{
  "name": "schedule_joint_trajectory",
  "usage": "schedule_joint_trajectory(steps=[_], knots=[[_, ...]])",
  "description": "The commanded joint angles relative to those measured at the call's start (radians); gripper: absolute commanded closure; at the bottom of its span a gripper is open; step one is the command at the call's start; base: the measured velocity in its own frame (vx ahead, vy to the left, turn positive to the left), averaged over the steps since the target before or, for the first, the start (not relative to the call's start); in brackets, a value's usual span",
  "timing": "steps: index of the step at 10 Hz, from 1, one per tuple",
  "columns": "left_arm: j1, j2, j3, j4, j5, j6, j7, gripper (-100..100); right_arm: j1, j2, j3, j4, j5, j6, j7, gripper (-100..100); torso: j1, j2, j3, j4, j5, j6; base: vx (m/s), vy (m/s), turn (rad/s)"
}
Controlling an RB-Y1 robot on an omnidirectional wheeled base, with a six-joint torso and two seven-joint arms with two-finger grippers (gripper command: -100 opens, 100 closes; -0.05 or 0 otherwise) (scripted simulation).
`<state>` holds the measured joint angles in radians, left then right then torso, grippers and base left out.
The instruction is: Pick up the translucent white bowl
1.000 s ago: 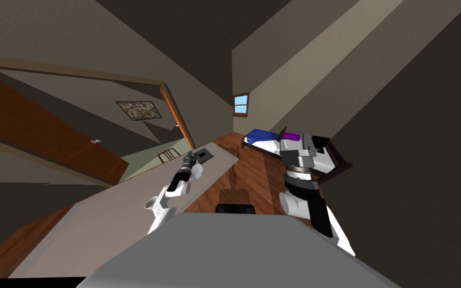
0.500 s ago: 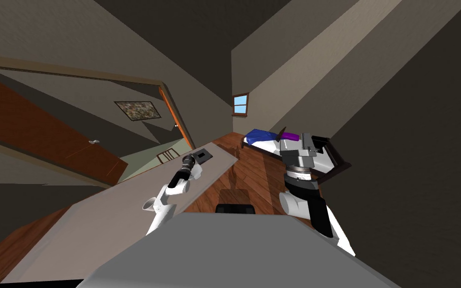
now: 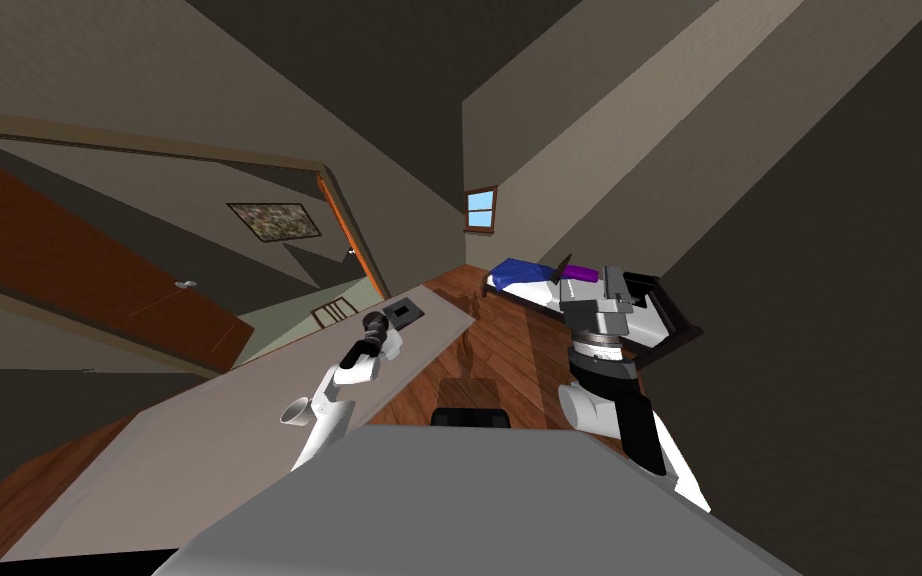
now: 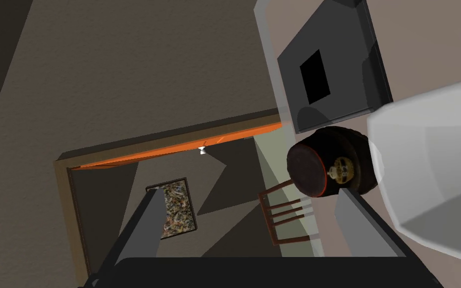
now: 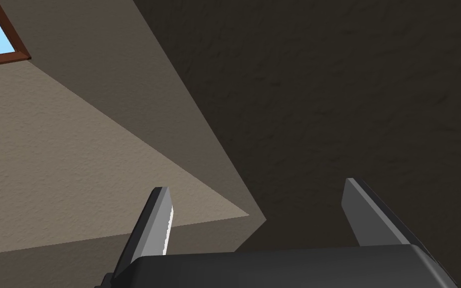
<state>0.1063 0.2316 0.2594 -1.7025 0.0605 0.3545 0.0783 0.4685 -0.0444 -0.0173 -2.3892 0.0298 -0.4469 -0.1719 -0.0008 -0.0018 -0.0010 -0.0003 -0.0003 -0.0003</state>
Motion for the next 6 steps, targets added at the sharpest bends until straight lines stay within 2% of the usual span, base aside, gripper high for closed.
schedule_joint_trajectory(steps=[1,2,3,4,5,6], knots=[[-0.017,0.0,0.016,0.04,0.004,0.05,0.022,-100,0.0,0.0,0.0,0.0,0.0,0.0,0.0,0,0.0,0.0,0.0,0.0,0.0,0.0,0.029,-0.014,0.004],[-0.017,0.0,0.016,0.04,0.004,0.069,0.022,-100,0.0,0.0,0.0,0.0,0.0,0.0,0.0,0,0.0,0.0,0.0,0.0,0.0,0.0,0.025,-0.016,0.004],[-0.036,0.003,0.031,0.075,0.008,0.102,0.043,-100,0.0,0.0,0.0,0.0,0.0,0.0,0.0,0,0.0,0.0,0.0,0.0,0.0,0.0,0.036,-0.014,0.007],[-0.036,0.003,0.031,0.075,0.008,0.123,0.043,-100,0.0,0.0,0.0,0.0,0.0,0.0,0.0,0,0.0,-0.001,0.0,0.0,0.0,0.0,0.031,-0.013,0.0],[-0.055,0.005,0.045,0.109,0.013,0.162,0.064,-100,0.0,0.0,0.0,0.0,0.0,0.0,0.0,0,0.0,0.0,0.0,0.0,0.0,0.0,0.033,-0.02,0.014],[-0.055,0.005,0.045,0.109,0.013,0.175,0.064,-100,0.0,0.0,0.0,0.0,0.0,0.0,0.0,0,0.0,-0.001,0.0,0.0,0.0,0.0,0.03,-0.015,0.006]])
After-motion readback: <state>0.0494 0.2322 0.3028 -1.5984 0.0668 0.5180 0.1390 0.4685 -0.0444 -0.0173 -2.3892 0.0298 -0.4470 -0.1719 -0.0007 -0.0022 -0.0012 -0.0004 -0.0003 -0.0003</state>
